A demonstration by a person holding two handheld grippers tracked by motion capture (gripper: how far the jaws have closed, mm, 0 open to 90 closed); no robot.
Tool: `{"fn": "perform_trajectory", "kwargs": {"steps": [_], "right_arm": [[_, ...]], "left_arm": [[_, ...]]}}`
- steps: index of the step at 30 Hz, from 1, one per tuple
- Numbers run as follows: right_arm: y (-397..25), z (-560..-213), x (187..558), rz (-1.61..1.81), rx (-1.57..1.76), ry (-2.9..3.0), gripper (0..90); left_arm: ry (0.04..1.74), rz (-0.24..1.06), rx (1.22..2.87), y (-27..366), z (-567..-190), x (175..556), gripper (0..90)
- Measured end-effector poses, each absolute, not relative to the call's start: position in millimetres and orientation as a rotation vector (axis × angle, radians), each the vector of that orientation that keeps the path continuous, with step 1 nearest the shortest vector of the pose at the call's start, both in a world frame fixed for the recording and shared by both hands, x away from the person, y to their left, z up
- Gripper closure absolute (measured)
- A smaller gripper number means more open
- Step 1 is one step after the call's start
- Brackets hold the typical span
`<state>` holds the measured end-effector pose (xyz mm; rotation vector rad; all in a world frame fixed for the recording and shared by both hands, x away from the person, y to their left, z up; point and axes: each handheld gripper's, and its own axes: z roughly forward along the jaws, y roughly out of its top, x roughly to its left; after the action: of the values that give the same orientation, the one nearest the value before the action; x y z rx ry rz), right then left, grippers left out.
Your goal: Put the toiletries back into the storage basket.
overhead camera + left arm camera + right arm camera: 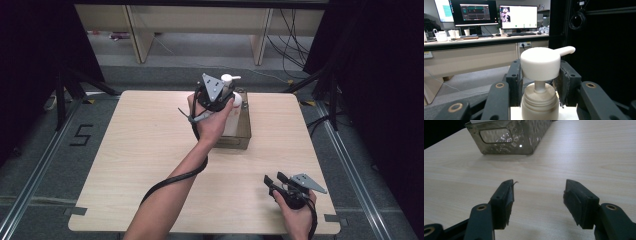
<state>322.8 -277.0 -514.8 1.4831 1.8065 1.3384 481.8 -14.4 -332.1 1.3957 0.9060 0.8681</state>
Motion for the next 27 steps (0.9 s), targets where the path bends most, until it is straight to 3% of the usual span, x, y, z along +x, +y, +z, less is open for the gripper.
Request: {"fn": "perform_trajectory", "kwargs": {"steps": [27], "right_arm": [[-277,-515,323,1.341,1.479,1.809,41.8]], "left_arm": [[0.967,0.839,1.43,-13,-358,478,59.3]]}}
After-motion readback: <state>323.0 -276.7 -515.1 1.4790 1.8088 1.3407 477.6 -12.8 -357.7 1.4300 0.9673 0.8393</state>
